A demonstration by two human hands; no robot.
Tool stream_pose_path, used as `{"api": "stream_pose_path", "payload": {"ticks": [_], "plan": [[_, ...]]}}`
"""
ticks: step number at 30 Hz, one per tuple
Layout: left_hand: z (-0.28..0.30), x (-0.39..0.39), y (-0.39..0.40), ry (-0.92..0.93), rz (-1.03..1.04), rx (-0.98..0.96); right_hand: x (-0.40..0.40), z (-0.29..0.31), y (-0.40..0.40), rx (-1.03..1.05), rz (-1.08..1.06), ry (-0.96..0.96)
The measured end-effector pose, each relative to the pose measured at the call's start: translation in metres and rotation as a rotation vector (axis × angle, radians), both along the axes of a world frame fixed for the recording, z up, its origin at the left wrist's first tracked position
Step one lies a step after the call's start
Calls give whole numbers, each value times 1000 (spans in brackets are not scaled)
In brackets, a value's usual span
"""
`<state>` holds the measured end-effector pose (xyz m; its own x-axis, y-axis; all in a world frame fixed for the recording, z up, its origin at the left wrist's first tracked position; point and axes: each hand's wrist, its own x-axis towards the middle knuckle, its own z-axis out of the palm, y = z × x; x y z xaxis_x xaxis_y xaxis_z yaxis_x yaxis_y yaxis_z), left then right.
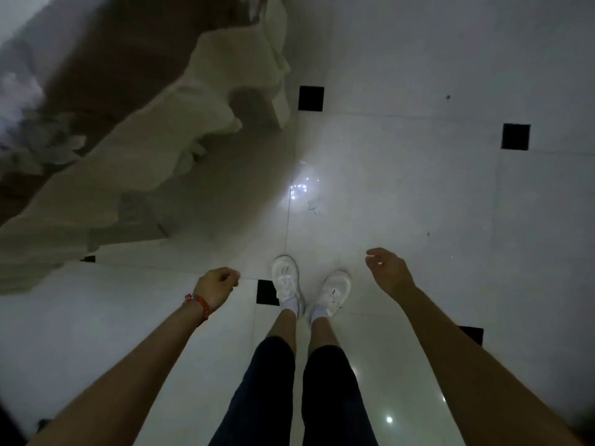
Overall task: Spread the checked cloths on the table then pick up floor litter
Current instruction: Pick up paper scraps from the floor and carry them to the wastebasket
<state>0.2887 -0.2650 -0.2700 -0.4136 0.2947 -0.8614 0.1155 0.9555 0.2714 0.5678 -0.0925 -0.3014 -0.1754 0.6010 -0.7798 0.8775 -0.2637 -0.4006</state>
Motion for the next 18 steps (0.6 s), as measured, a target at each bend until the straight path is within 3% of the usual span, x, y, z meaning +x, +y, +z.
{"api": "stream_pose_path", "payload": {"ticks": [11, 18], "plan": [[-261, -17, 37, 45, -175, -18, -82, -296, 30, -20, 357, -25], [-381, -33, 23, 39, -235, -91, -129, -432, 54, 263, 550, -41]]}}
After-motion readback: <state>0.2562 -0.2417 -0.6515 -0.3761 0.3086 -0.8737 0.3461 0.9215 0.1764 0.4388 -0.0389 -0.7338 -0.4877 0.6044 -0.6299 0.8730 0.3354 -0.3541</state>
